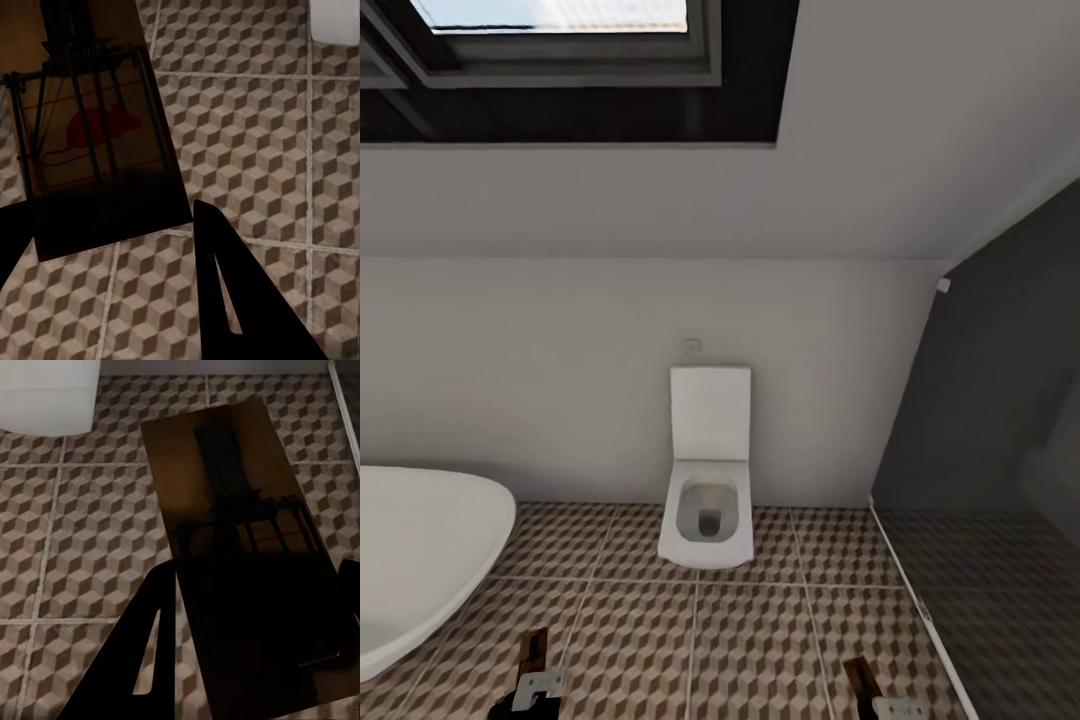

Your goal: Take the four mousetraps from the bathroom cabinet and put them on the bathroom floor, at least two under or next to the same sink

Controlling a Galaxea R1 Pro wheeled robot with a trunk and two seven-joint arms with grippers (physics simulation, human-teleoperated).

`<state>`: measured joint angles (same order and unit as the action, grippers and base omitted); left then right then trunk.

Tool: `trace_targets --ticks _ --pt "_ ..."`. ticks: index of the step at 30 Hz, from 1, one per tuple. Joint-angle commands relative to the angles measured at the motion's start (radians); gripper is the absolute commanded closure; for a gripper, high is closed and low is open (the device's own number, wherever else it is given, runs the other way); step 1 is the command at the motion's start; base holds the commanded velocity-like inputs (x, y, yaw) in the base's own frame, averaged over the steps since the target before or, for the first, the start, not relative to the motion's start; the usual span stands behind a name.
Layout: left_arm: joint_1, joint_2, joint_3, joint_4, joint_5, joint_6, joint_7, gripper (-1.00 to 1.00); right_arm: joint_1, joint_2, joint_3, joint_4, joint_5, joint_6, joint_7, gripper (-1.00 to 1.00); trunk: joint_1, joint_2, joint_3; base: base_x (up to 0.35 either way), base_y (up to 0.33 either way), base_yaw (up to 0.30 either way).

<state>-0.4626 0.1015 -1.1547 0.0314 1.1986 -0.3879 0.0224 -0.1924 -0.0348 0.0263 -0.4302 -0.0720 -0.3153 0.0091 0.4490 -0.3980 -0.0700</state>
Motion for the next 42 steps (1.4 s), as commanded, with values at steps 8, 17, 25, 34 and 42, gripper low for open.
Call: trace_targets --ticks 8,17,25,34,42 --pt "-0.001 0.000 -0.008 0.001 -0.001 -0.002 0.005 1.00 -0.001 0.000 0.003 0.001 -0.009 -0.004 0.000 1.00 0.001 -0.002 -0.002 0.117 0.000 0.000" --pt "-0.001 -0.021 -0.005 -0.009 -0.002 0.273 0.056 1.00 -0.008 0.042 0.001 -0.037 -0.007 0.130 -0.185 1.00 0.001 -0.002 -0.002 0.004 0.000 0.000" --pt "-0.034 -0.037 -0.003 -0.105 -0.005 0.544 0.246 1.00 -0.015 0.062 0.001 -0.258 0.013 0.364 -0.219 1.00 0.001 -0.002 -0.002 0.000 0.000 0.000" --pt "-0.086 -0.089 -0.010 -0.176 -0.009 0.594 0.266 1.00 -0.019 0.080 0.002 -0.263 0.090 0.354 -0.267 1.00 0.001 -0.002 -0.002 0.000 0.000 0.000" --pt "-0.088 -0.150 -0.143 -0.181 -0.025 0.371 0.259 1.00 -0.019 0.105 0.009 -0.187 0.116 0.244 -0.272 1.00 0.001 -0.002 -0.002 0.000 0.000 0.000"
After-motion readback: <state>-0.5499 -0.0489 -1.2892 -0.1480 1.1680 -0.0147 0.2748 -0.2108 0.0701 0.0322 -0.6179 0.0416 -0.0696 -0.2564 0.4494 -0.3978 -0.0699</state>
